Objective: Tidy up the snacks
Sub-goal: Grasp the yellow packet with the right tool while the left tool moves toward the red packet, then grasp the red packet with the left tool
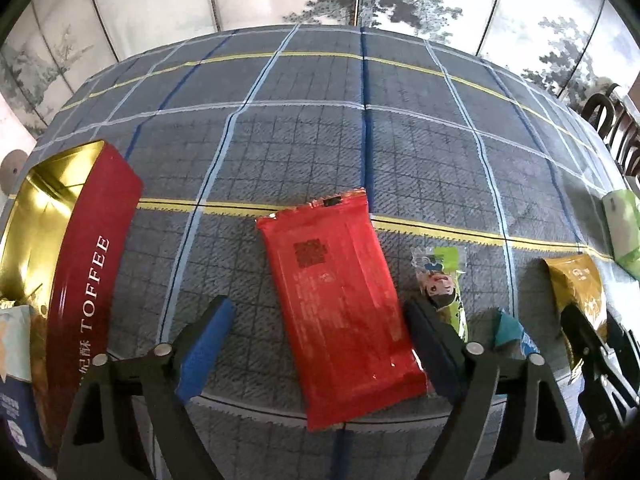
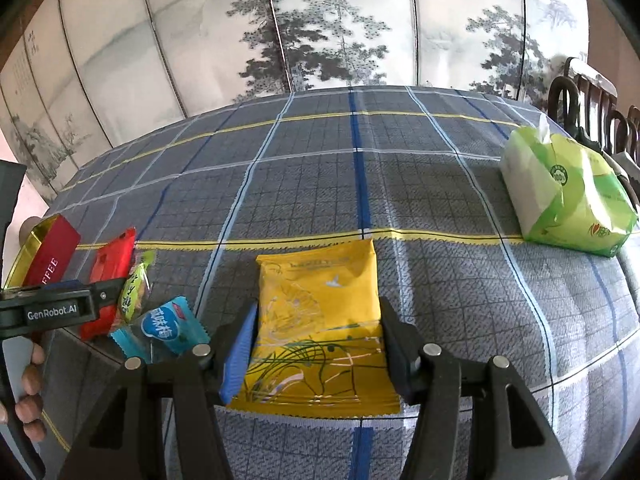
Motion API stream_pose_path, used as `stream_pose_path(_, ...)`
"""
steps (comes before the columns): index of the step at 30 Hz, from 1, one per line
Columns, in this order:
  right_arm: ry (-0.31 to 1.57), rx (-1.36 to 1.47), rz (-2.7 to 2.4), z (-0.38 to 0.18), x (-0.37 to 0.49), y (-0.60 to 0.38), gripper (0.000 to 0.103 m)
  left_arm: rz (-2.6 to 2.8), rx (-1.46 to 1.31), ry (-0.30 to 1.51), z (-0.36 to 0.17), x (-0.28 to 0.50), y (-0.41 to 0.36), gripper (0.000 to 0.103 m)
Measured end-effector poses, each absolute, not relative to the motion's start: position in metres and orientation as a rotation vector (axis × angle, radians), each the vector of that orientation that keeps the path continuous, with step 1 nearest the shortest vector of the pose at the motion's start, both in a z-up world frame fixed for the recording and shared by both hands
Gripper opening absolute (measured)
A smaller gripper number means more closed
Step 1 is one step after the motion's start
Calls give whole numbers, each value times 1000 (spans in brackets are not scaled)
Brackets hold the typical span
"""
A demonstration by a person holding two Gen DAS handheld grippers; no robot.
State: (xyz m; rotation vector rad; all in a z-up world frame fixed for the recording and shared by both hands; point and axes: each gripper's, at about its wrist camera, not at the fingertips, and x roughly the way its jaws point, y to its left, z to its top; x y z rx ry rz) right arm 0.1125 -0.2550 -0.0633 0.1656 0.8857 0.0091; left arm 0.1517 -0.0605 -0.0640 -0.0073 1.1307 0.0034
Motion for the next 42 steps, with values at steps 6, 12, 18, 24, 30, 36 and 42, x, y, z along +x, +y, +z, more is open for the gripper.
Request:
stream_pose_path(6,888,159,8,-63,114,-254,59,-10,8,1102,-60,147,-56,52)
stream_pose_path(12,891,144,1,-63,114,-253,59,-25,31,1083,-57,144,-56,42)
stream_pose_path(18,898,114,-13,-63,116,-248,59,-36,42,1086,-56,140,-52,41)
stream_pose_path(24,902,91,-24,-63,117,-245,59,-37,27,1104,-54,131,-47,41)
stream_pose_path(30,905,79,-30,-63,117,-243,59,-46,2,1099,-46,118,-40,41)
stream_pose_path(36,907,68,-35,-63,117,-241,59,-61,13,1072,-29,103,-37,41)
stream_pose_path(42,908,61,-38,-63,117,-241,59,-79,50,1026,-6,86,-31,41)
